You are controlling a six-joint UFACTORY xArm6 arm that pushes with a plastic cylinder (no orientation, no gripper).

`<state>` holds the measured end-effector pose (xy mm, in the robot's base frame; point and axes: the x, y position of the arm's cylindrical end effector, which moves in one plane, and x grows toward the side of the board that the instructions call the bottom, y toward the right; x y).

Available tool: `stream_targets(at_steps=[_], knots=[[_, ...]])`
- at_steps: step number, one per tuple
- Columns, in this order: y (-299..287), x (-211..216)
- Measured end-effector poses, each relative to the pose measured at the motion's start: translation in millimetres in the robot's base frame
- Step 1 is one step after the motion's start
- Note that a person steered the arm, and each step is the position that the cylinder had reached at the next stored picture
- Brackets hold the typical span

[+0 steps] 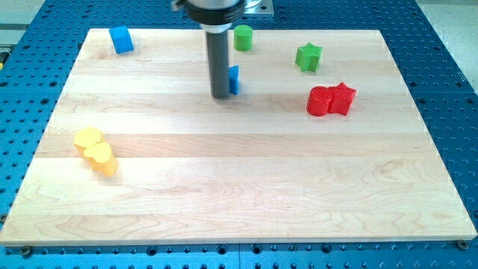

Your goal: Slide the blue triangle towards the top right side of the board

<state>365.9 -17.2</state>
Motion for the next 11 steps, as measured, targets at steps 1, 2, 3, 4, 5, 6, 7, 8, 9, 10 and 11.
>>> stream_targets(at_steps=[1, 2, 3, 4, 5, 6, 7, 8, 9, 10, 11], knots=[[-13, 6], [-26, -14], [48, -26], [45, -14], [87, -43], [106, -55], [103, -53], [116, -36], [158, -36], [206, -43], [210, -46]])
